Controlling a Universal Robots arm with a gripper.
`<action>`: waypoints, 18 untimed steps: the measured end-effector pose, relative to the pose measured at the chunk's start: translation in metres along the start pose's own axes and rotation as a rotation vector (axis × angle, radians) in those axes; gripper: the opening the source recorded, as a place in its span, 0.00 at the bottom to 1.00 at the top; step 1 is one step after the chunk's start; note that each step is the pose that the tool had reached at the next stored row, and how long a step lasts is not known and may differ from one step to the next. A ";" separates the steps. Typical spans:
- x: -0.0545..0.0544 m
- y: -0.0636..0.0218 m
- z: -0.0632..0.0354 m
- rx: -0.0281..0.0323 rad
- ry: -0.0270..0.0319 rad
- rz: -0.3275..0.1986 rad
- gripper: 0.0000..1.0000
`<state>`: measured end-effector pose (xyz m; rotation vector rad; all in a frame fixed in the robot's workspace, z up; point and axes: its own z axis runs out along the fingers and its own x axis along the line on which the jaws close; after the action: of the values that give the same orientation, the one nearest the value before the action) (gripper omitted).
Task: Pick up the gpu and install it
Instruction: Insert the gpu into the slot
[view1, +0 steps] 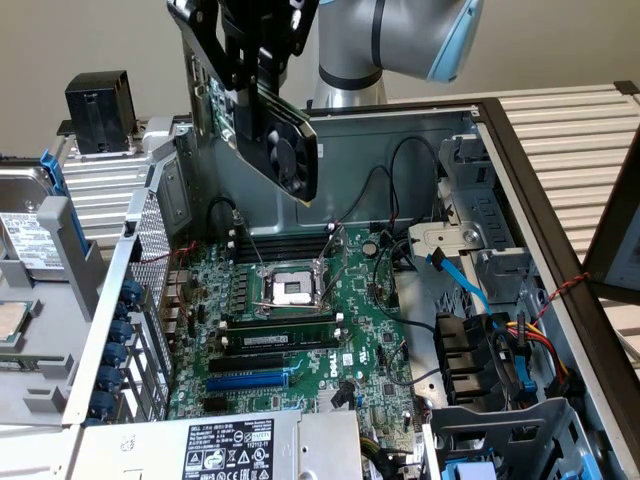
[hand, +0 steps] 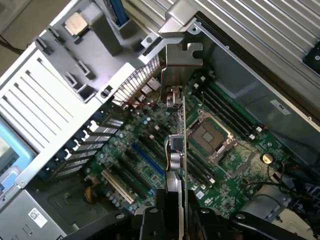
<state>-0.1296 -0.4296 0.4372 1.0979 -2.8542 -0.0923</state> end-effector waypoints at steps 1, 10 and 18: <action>0.000 -0.0001 0.0002 0.0009 0.0012 -0.016 0.27; 0.000 -0.0004 0.0025 0.0102 0.0141 -0.173 0.27; 0.000 -0.0006 0.0052 0.0323 0.0138 -0.318 0.27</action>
<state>-0.1294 -0.4296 0.4319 1.5426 -2.6523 -0.0578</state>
